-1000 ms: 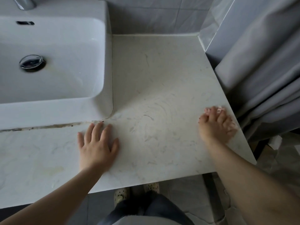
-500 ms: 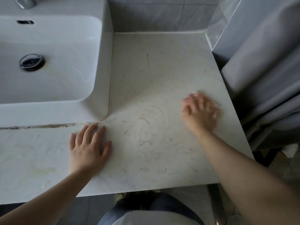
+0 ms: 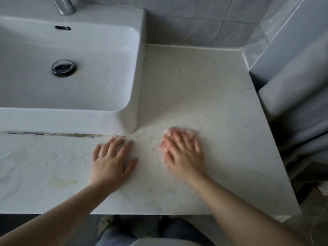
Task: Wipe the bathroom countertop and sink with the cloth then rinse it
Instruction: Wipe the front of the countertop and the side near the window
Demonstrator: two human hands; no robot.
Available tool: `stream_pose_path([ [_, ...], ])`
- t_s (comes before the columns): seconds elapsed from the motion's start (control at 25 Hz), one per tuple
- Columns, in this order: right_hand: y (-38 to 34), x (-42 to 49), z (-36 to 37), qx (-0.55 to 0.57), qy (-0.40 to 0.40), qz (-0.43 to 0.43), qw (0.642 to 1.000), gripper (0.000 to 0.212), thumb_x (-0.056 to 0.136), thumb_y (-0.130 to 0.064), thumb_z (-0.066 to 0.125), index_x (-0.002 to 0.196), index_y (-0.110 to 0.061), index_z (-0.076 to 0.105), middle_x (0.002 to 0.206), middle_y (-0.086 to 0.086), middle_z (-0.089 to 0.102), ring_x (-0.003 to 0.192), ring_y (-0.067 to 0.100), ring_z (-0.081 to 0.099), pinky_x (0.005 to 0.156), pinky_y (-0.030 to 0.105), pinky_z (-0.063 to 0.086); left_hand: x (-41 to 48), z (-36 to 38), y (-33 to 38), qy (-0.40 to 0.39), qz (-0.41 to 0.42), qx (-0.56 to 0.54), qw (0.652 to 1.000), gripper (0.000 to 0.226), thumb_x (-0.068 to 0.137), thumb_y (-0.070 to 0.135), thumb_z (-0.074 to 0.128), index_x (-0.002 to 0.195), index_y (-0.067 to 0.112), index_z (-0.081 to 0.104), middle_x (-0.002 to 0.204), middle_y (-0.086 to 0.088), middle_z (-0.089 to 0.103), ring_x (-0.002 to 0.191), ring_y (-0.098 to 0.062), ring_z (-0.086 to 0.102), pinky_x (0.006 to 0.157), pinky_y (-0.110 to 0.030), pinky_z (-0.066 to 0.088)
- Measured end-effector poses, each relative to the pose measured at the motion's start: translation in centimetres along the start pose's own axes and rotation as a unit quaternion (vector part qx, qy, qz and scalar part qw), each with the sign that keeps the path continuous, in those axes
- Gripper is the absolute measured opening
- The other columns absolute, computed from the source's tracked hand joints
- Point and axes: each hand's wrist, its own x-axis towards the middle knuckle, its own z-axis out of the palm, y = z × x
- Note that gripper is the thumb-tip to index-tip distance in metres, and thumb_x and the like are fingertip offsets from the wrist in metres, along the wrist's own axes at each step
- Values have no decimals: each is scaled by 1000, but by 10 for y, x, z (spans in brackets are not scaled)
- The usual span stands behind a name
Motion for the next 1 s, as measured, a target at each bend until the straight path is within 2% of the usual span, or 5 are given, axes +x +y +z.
stream_pose_path([
  [0.16,-35,39,-4,20,2,268,963,52,80,-38,38,120,-20,66,128,13,61,117,35,58,99,54,39,-5,-8,-38,-4,89,-19,996,60,83,56,37,129,20,51,129,-4,57,123,-23,41,101,-38,23],
  [0.4,-140,-10,-1,19,-82,43,996,56,88,-45,30,138,-27,47,148,1,43,137,26,39,112,46,14,-21,-22,-132,-53,97,13,994,88,77,80,15,136,22,46,140,-5,46,137,-24,23,111,-53,14],
  [0.6,-139,27,-6,33,-85,400,912,56,96,-42,24,151,-30,18,161,1,7,147,23,5,118,47,-1,-17,-51,-191,-130,9,21,991,113,52,91,14,147,31,16,155,0,11,144,-21,-6,112,-55,-5],
  [0.84,-266,40,9,49,-90,221,970,77,81,-47,-2,152,-22,10,161,4,1,148,21,-4,115,41,-11,-23,-55,-217,-167,23,-4,986,124,44,94,9,148,29,0,158,5,-5,144,-14,-13,114,-53,-5],
  [1.0,-226,25,1,34,-128,153,979,66,88,-52,3,150,-33,13,161,-7,1,147,16,-2,115,41,-9,-21,-55,-226,-174,58,-7,983,134,33,98,-8,148,30,-3,157,5,-9,143,-15,-15,115,-50,-3],
])
